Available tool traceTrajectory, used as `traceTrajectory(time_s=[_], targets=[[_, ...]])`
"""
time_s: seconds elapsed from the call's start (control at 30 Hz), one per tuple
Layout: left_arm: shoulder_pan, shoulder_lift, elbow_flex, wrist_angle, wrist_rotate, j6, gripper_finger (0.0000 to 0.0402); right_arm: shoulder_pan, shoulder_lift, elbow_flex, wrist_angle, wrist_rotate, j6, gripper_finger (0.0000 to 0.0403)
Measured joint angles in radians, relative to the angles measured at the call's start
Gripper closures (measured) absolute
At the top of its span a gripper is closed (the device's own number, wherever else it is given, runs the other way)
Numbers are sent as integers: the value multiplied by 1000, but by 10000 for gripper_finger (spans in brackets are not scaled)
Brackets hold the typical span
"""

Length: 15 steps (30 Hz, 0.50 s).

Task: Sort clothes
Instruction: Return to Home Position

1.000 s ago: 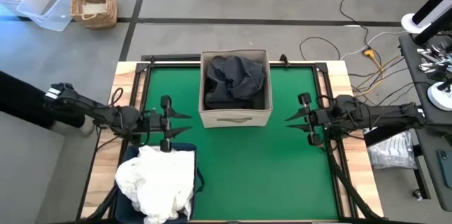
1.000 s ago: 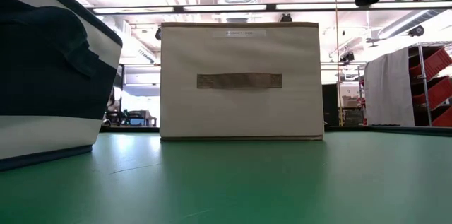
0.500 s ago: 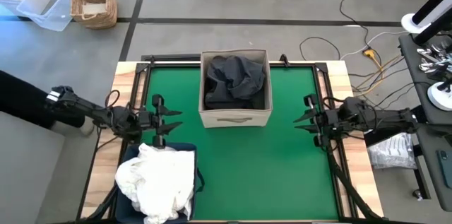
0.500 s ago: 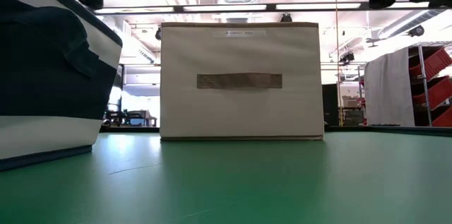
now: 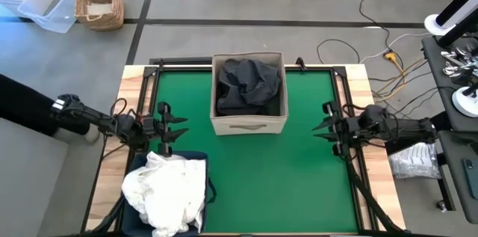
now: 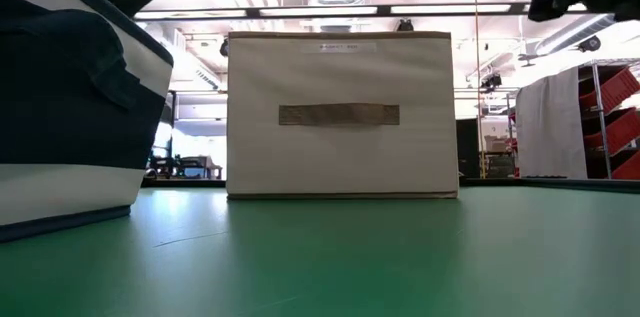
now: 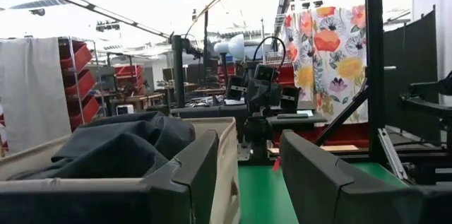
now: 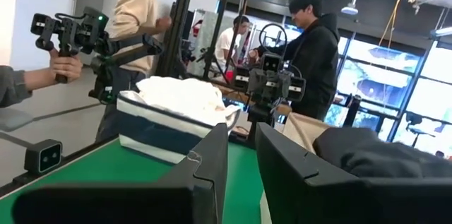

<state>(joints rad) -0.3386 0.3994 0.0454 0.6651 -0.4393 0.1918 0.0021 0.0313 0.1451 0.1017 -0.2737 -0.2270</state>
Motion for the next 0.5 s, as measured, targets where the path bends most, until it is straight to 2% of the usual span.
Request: traceTrajectory(time_s=[0.23, 0.5], targets=[[0, -28, -35, -10, 1, -23, 267, 0, -6, -43, 7, 0, 25, 346], [0, -17, -35, -61, 3, -54, 267, 0, -11, -80, 22, 0, 8, 338]])
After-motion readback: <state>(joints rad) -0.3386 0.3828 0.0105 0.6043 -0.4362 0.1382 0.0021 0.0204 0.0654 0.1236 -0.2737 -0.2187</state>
